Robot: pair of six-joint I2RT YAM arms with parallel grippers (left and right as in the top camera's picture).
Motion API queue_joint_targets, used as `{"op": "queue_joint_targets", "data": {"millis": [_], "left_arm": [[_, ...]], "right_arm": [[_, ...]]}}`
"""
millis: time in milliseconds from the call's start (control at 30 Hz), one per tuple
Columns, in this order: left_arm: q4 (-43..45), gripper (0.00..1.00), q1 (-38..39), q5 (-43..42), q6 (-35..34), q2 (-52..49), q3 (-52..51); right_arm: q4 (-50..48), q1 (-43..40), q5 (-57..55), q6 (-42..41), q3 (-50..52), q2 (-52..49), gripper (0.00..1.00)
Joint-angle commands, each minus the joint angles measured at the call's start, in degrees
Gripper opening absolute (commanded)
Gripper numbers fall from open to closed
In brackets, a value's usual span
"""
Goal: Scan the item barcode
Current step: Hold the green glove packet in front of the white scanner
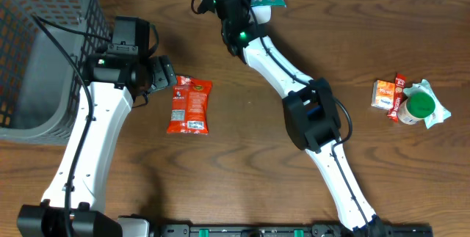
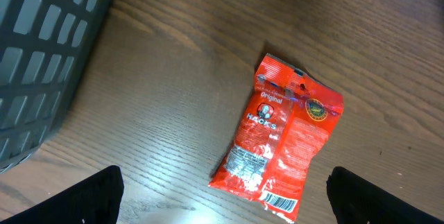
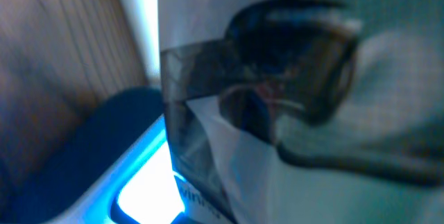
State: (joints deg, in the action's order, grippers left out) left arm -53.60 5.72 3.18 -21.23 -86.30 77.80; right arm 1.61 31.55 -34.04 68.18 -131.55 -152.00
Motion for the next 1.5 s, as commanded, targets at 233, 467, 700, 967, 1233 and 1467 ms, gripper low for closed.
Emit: {"op": "queue_joint_targets", "data": {"millis": [233, 467, 700, 967, 1233, 1467], "left_arm": [[-0.1, 0.94, -0.3, 0.7, -0.7, 0.2, -0.5], [-0.1, 0.94, -0.3, 0.7, -0.7, 0.2, -0.5], [-0.1, 0.94, -0.3, 0.7, -0.7, 0.2, -0.5], [-0.1, 0.94, -0.3, 0.7, -0.7, 0.2, -0.5], [-0.1, 0.94, -0.3, 0.7, -0.7, 0.2, -0.5], [-0.1, 0.94, -0.3, 0.7, -0.7, 0.2, -0.5]], "right_arm": [[-8.1, 0.6, 2.6, 1.8, -0.7, 0.4, 0.01], [-6.5, 0.7, 10.5, -8.2, -0.7, 0.4, 0.01], [-4.2, 1.2, 11.0, -8.4, -0.7, 0.4, 0.01], [-0.7, 1.1, 11.0, -11.7, -0.7, 0.4, 0.01], [-1.0, 0.3, 11.0, -15.1, -0.8, 0.8, 0.01], [0.8, 0.0, 11.3, -24.1, -0.8, 7.8, 0.01]]}}
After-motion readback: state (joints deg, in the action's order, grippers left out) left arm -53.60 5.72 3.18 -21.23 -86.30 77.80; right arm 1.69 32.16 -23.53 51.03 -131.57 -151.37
